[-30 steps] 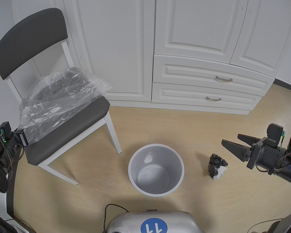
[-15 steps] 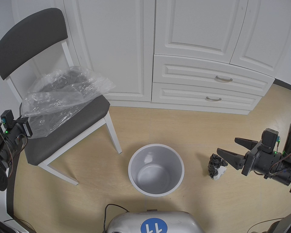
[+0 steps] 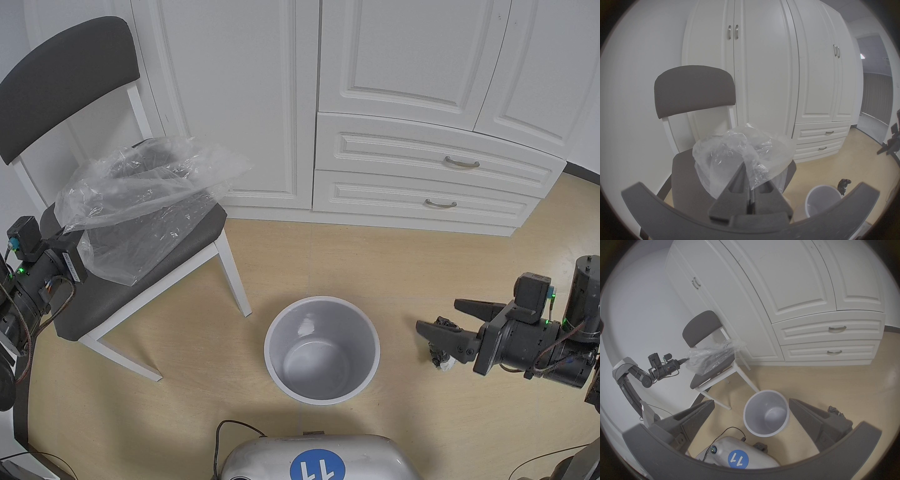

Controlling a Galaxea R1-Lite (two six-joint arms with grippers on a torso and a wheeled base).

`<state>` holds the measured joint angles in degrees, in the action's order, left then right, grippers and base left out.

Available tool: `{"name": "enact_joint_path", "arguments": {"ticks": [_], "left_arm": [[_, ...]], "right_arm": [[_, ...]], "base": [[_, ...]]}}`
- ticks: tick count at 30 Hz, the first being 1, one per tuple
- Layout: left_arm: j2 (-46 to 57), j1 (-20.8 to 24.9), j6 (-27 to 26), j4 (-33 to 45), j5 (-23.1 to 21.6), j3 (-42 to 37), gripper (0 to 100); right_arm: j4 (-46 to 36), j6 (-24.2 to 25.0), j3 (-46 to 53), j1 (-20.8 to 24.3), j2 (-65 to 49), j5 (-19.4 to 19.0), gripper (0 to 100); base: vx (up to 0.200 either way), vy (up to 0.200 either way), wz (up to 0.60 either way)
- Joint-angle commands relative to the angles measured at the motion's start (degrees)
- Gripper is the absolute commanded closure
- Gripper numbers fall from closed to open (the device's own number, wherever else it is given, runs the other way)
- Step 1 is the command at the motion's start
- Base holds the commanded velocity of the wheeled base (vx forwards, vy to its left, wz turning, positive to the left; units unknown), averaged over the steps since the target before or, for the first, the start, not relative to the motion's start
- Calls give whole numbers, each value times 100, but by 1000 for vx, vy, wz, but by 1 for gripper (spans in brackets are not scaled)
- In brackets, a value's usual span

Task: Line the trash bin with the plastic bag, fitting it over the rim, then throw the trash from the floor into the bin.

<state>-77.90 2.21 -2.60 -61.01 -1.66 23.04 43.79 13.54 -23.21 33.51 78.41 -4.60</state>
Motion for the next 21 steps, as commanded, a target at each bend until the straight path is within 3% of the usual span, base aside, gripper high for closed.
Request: {"name": "enact_joint_path", "arguments": {"ticks": [1, 8, 11, 21], "left_arm": [[214, 148, 14, 2, 8, -45, 100], [354, 368, -4, 11, 8, -98, 100], [372, 570, -4, 11, 16, -124, 100], [389, 614, 14, 11, -1, -98, 100]], "right_arm": [[-37, 8, 115, 252, -10, 3, 0], [-55, -36, -96, 788, 315, -24, 0], [33, -54, -342, 806, 720, 20, 0], [780, 8, -263, 868, 1308, -6, 0]], "base": [[0, 0, 0], [0, 0, 0], [0, 0, 0], [0, 0, 0]]}}
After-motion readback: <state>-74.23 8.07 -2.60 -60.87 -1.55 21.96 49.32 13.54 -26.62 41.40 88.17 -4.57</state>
